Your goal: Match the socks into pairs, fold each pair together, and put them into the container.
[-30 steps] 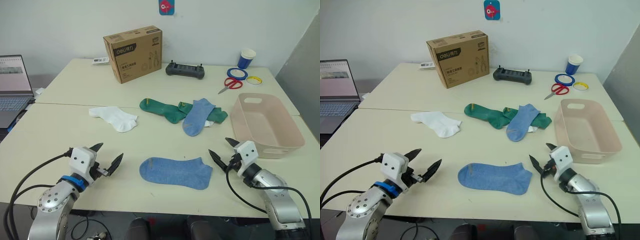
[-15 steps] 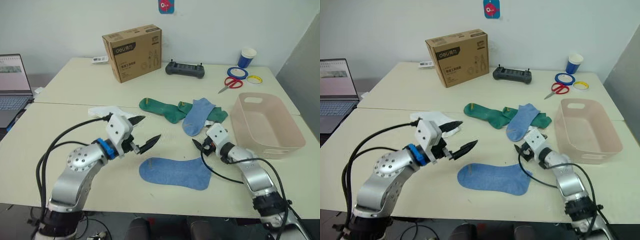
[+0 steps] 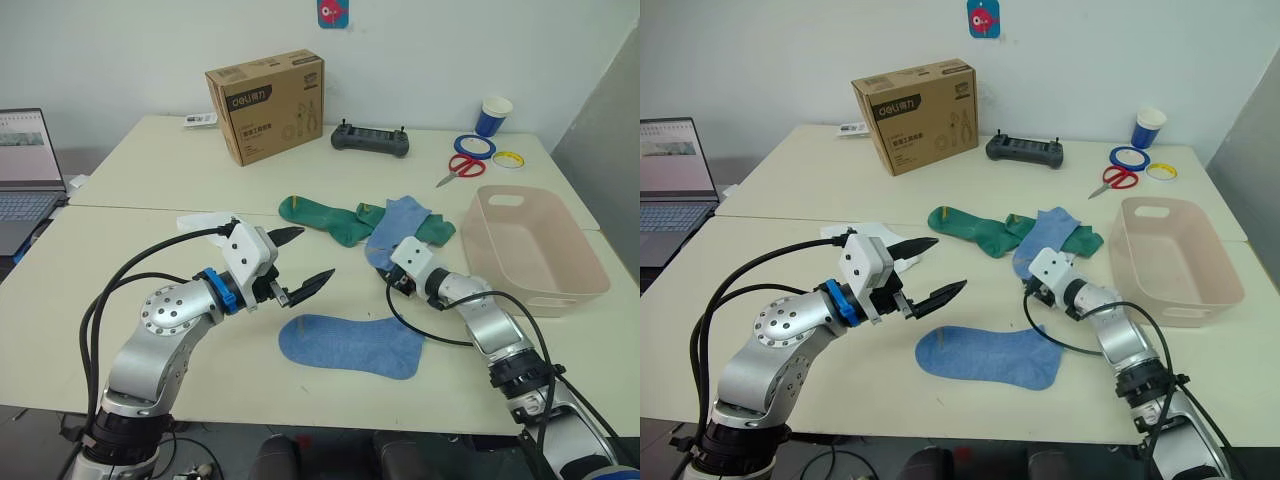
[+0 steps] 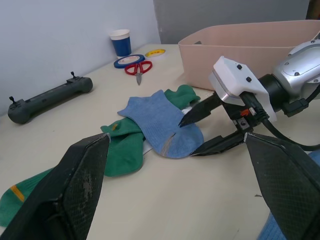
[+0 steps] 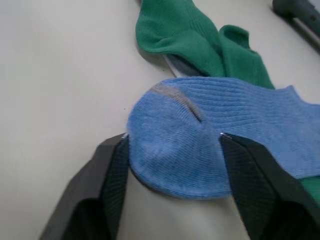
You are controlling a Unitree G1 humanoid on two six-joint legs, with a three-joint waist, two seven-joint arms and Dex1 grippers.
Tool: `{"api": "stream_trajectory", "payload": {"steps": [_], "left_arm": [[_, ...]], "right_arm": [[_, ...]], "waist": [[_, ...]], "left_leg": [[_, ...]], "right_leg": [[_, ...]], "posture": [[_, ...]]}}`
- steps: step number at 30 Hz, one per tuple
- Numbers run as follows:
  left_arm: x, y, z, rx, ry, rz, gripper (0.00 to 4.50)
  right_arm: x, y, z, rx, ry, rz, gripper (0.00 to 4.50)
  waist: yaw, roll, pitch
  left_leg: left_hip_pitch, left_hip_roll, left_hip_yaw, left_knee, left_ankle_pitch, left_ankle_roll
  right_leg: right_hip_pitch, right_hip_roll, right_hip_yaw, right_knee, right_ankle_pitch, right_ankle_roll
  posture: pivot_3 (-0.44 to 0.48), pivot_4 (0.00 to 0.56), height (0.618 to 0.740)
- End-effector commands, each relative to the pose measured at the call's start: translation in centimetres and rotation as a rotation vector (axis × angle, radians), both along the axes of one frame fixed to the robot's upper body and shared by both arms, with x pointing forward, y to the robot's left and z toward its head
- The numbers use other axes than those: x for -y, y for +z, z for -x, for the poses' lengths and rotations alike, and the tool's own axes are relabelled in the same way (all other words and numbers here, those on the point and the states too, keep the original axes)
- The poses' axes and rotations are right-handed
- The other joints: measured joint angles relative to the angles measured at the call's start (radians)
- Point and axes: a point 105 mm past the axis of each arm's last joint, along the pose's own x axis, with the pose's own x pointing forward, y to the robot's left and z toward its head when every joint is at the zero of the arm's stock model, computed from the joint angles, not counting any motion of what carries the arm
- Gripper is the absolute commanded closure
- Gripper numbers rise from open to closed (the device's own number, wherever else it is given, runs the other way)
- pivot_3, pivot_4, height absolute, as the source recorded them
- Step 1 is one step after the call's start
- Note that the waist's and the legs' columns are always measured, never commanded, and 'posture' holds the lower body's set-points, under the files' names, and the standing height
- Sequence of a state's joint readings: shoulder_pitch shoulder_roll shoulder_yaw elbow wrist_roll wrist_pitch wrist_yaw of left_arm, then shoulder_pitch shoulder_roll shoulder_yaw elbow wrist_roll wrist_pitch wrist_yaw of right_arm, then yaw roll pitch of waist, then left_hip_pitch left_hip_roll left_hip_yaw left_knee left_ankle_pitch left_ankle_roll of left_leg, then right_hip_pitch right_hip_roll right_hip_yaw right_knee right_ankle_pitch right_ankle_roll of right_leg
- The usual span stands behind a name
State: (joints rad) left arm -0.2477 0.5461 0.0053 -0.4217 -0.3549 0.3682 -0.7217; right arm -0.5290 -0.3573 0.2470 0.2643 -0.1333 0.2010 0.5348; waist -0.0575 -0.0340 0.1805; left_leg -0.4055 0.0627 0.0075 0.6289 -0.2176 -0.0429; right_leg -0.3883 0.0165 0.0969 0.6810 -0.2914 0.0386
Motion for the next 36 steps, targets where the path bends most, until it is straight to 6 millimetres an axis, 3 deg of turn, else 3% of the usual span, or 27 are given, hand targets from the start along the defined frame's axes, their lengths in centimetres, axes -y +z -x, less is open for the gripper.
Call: {"api": "stream_trajectory", "payload": {"steps": [1,6,14,19,21,26,32,36], "left_arm": [[0.3,1.0,0.4,0.039,-0.009,0.011,0.00],[0.2,1.0,0.3,0.042,-0.003,0.012,0.00],[-0.7,0.8,0.4,0.035,0.011,-0.003,0.00],[-1.8,0.3,0.3,0.008,0.001,-0.049,0.00],[-2.3,0.1,0.2,-0.005,-0.008,-0.069,0.00],[-2.7,-0.3,0.4,-0.043,-0.047,-0.099,0.00],[-2.4,-1.4,1.8,-0.135,-0.109,-0.113,0.00],[-2.9,-1.9,2.7,-0.223,-0.108,-0.085,0.00]], "right_arm": [[0.9,0.2,-0.6,-0.055,-0.066,-0.052,2.76],[1.0,0.8,-0.6,-0.061,-0.071,-0.086,4.46],[-0.2,3.1,0.9,-0.035,0.092,-0.145,4.46],[-2.1,5.4,5.6,-0.072,0.446,-0.137,4.46],[-2.1,5.1,8.3,-0.138,0.590,-0.100,4.46],[-1.9,3.8,13.1,-0.363,0.764,-0.127,4.46],[-3.7,3.1,13.1,-0.374,0.742,-0.171,4.46],[-4.7,2.5,11.9,-0.338,0.677,-0.166,4.46]], "waist": [[0.000,0.000,0.000],[0.002,0.000,0.000],[0.001,0.000,0.000],[0.001,0.001,0.001],[0.001,0.001,0.001],[0.003,0.000,0.001],[-0.006,0.000,0.001],[-0.003,0.001,0.001]], "left_leg": [[0.000,0.000,0.000,0.000,0.000,0.000],[0.000,0.000,0.000,0.000,0.000,0.000],[-0.001,0.000,0.000,0.000,0.000,0.000],[-0.001,0.000,-0.001,-0.001,0.000,0.000],[-0.001,0.000,-0.001,-0.001,0.000,0.000],[-0.001,0.000,-0.002,-0.001,0.000,0.000],[0.000,0.001,-0.002,0.000,0.000,0.000],[0.000,0.001,-0.002,-0.001,0.000,0.000]], "right_leg": [[0.000,0.000,0.000,0.000,0.000,0.000],[0.000,0.000,0.000,0.000,0.000,0.000],[-0.001,0.000,0.000,0.000,0.000,0.000],[-0.001,0.000,-0.001,-0.001,-0.001,0.001],[-0.001,0.000,-0.001,-0.001,-0.001,0.001],[-0.001,0.000,-0.002,-0.001,-0.002,0.000],[-0.001,0.000,-0.001,0.000,-0.001,0.000],[-0.001,0.000,-0.002,0.000,-0.002,0.000]], "posture": [[0.000,0.150,0.740],[0.000,0.150,0.740],[0.000,0.150,0.740],[0.000,0.150,0.740],[0.000,0.150,0.740],[0.000,0.150,0.740],[0.000,0.150,0.740],[0.000,0.150,0.740]]}}
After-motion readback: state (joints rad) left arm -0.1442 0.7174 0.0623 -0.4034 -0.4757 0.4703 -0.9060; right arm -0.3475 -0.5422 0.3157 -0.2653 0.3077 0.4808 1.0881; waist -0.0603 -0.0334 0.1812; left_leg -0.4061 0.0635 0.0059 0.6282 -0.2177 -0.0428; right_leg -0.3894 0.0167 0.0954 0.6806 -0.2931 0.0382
